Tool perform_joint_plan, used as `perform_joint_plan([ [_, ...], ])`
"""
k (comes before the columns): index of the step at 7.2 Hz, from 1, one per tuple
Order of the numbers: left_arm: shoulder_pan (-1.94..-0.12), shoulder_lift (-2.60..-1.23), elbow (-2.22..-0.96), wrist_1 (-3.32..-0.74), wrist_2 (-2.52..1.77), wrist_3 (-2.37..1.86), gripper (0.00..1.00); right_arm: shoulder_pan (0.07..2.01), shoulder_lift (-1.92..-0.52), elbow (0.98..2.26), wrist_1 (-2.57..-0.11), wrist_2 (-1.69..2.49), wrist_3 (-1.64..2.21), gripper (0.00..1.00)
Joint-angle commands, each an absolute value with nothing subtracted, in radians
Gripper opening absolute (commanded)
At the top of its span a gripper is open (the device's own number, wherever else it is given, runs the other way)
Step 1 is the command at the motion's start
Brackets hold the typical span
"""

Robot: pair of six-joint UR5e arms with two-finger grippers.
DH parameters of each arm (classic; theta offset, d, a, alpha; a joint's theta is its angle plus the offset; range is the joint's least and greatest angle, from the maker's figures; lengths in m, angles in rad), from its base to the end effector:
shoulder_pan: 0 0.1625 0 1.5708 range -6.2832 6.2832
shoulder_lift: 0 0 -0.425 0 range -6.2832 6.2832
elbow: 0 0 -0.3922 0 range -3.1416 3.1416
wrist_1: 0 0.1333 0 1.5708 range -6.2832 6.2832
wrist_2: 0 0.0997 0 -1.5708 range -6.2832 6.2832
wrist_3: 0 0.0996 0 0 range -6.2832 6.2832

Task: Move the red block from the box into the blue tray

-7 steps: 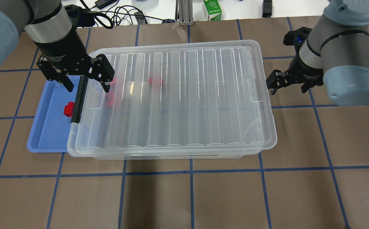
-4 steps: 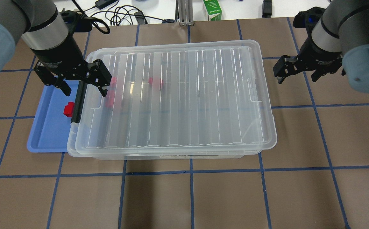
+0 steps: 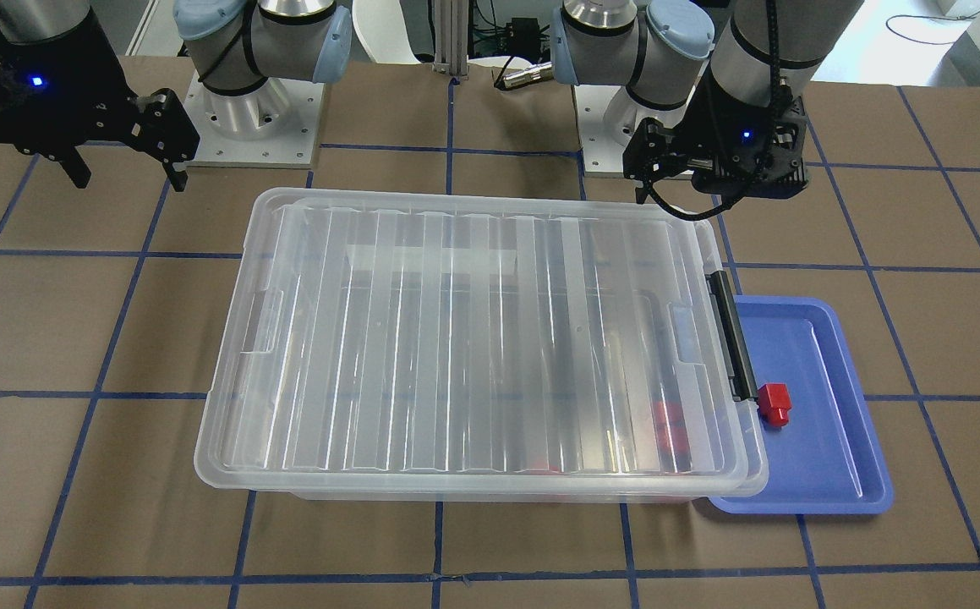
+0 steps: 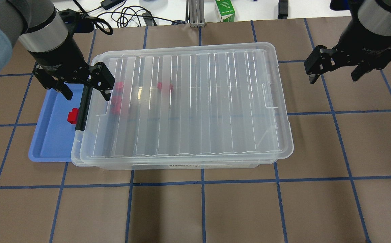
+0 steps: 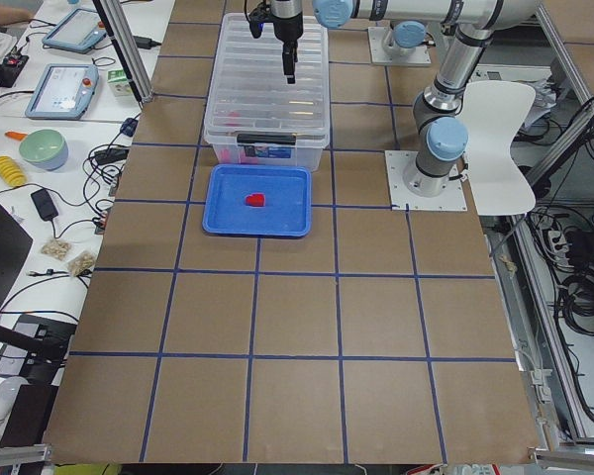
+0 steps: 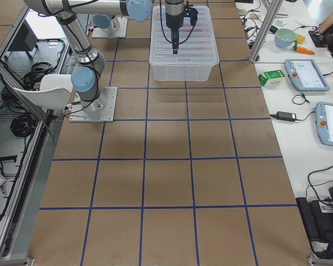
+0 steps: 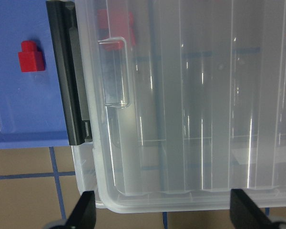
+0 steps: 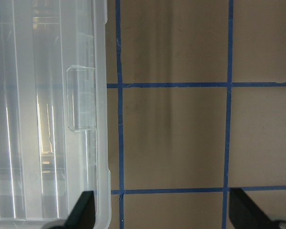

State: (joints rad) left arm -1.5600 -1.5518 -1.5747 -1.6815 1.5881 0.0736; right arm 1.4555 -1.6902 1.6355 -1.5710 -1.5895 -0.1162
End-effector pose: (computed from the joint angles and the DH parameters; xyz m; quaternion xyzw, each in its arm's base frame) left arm -0.1265 -0.4752 0.4847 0.0318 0.9983 0.0481 0.0066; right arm 0.0793 -0.4582 0.5120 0.0002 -0.9996 0.0262 0.0125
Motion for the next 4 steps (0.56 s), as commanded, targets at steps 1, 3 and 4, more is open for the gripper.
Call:
perform_joint_plan([
  [1,-1.56,-1.552,-1.574,-1.681,1.578,0.074,1.0,1.509,-1.687,1.62,-1.56,-1.582,-0.047,1.0],
  [3,-1.56,-1.551,-1.572,-1.68,1.577,0.074,1.0,1.601,-1.683,1.62,-1.568,-1.585,0.076,1.0],
  [4,-1.562,-1.549,-1.571,-1.678,1.578,0.074,1.0,1.603,-1.683,1.624,-1.566,-1.589,0.065,1.0],
])
